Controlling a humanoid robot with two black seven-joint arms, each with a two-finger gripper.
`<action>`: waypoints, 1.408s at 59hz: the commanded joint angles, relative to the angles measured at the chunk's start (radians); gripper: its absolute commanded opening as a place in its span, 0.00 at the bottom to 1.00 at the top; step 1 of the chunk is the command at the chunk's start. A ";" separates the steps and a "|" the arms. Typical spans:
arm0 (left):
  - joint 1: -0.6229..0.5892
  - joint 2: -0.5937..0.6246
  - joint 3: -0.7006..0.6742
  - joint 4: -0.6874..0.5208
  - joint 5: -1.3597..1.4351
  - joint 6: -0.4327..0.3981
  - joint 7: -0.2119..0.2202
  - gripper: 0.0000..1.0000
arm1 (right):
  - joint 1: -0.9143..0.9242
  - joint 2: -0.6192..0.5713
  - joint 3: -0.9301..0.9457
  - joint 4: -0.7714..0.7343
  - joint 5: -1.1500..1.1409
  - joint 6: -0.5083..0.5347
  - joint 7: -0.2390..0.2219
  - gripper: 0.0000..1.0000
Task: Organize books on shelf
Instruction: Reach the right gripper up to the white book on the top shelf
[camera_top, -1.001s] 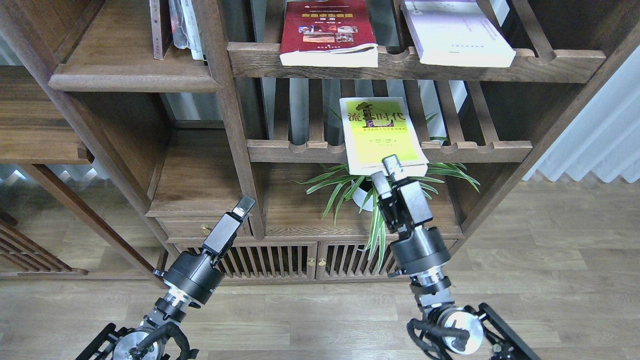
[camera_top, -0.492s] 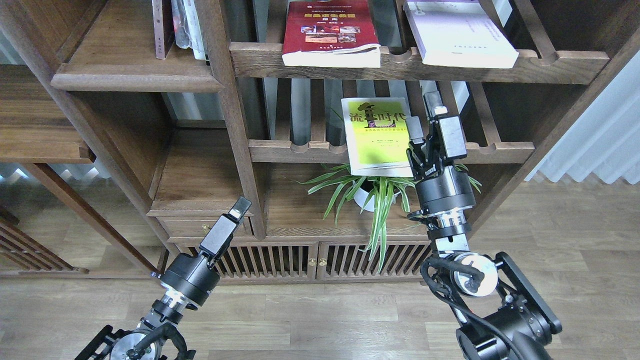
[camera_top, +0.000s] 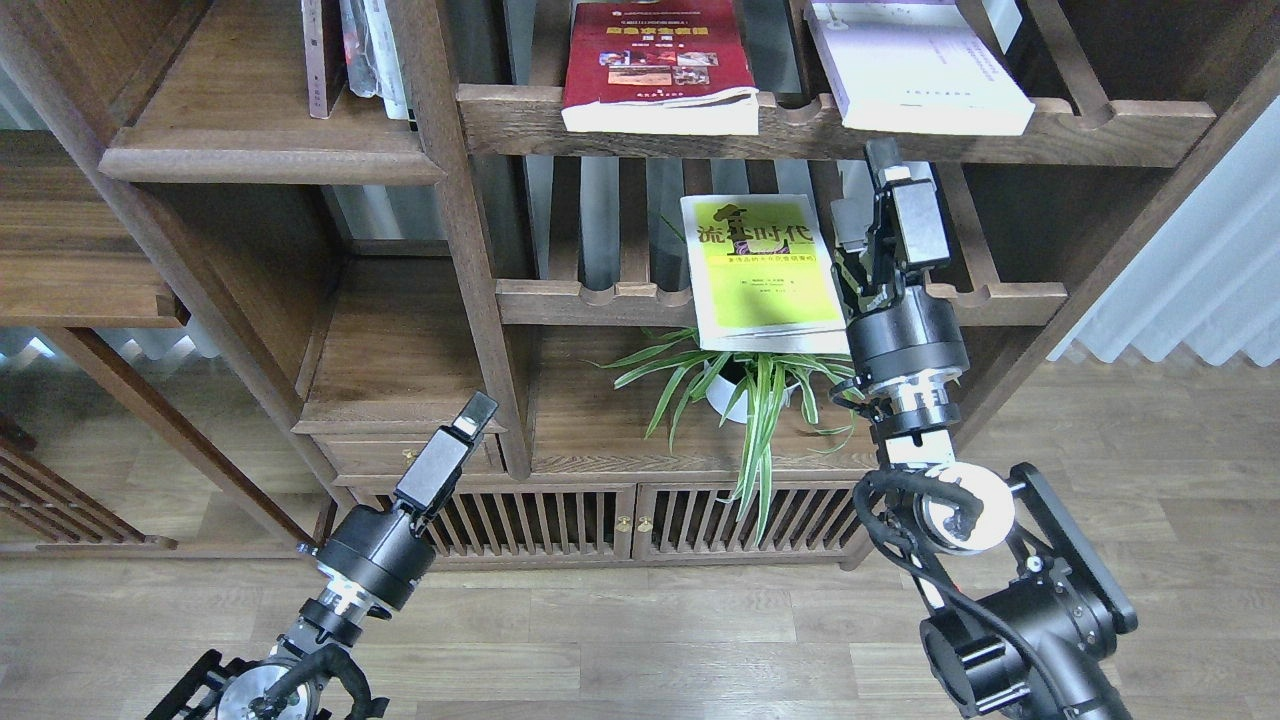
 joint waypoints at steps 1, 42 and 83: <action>-0.001 0.000 0.000 0.000 0.000 0.000 0.000 1.00 | 0.018 0.000 0.007 0.012 0.001 -0.037 -0.002 0.95; -0.003 0.000 0.001 0.000 0.000 0.000 0.002 1.00 | 0.059 -0.068 0.094 -0.019 0.022 -0.103 -0.004 0.95; -0.001 0.000 0.001 0.000 -0.001 0.000 0.002 1.00 | 0.117 -0.094 0.093 -0.051 0.026 -0.149 -0.004 0.86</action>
